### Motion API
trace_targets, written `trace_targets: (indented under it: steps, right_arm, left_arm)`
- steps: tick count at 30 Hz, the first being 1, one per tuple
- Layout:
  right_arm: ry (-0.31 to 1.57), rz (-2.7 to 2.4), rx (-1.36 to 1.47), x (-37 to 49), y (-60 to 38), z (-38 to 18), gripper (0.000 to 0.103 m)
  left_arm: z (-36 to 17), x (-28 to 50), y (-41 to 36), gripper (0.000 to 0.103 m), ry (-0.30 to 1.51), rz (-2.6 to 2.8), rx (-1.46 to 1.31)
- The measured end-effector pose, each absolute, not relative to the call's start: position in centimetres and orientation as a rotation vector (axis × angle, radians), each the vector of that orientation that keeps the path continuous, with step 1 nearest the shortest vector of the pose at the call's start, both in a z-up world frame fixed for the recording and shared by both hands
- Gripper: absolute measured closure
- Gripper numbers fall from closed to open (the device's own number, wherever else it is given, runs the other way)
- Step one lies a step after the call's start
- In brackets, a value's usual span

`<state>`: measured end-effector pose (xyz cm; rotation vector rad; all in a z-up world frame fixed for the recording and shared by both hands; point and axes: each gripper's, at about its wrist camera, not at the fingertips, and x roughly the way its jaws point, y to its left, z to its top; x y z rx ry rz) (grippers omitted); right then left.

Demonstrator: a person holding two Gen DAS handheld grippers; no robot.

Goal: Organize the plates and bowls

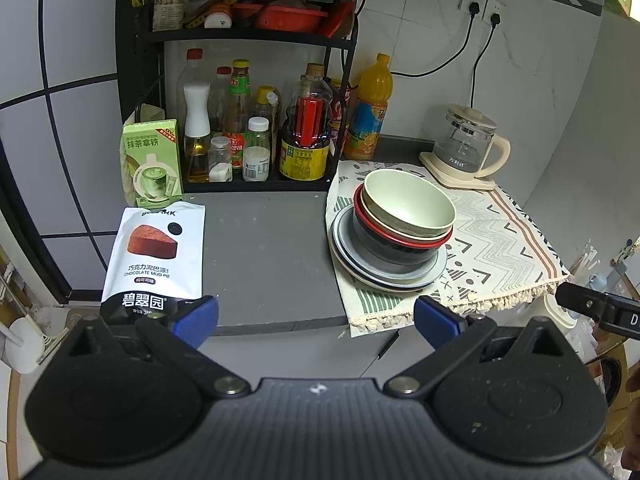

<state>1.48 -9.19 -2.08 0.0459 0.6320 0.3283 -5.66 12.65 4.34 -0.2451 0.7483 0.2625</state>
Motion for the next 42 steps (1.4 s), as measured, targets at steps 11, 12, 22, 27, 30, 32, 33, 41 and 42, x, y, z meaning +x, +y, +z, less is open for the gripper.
trace_targets:
  steps: [11,12,22,27,30,32,33,41,42]
  right_arm:
    - [0.626,0.361,0.046,-0.1,-8.1,-1.9,0.000]
    - [0.627,0.360,0.046,-0.1,-8.0,-1.9,0.000]
    - [0.634,0.345,0.050,-0.3,-8.1,-2.2,0.000]
    - [0.633,0.338,0.047,-0.4,-8.0,-2.2,0.000]
    - [0.635,0.338,0.047,-0.4,-7.9,-2.1,0.000]
    - [0.634,0.340,0.044,-0.4,-7.8,-2.1,0.000]
    - [0.634,0.340,0.043,-0.4,-7.8,-2.1,0.000]
    - [0.641,0.350,0.042,-0.7,-7.7,-2.2,0.000]
    - [0.643,0.349,0.042,-0.8,-7.7,-2.2,0.000]
  left_arm:
    - [4.7,-7.2,13.5,0.000,0.751,0.261,-0.243]
    - [4.7,-7.3,13.6,0.000,0.753,0.260,-0.248]
    - [4.8,-7.4,13.9,0.000,0.765,0.241,-0.248]
    - [4.6,-7.4,13.9,0.000,0.769,0.233,-0.240]
    - [4.6,-7.3,13.9,0.000,0.770,0.234,-0.247]
    - [4.6,-7.3,14.0,0.000,0.773,0.229,-0.253]
    - [4.6,-7.3,14.1,0.000,0.774,0.229,-0.254]
    - [4.8,-7.5,14.2,0.000,0.776,0.227,-0.258]
    - [4.8,-7.5,14.1,0.000,0.775,0.225,-0.257]
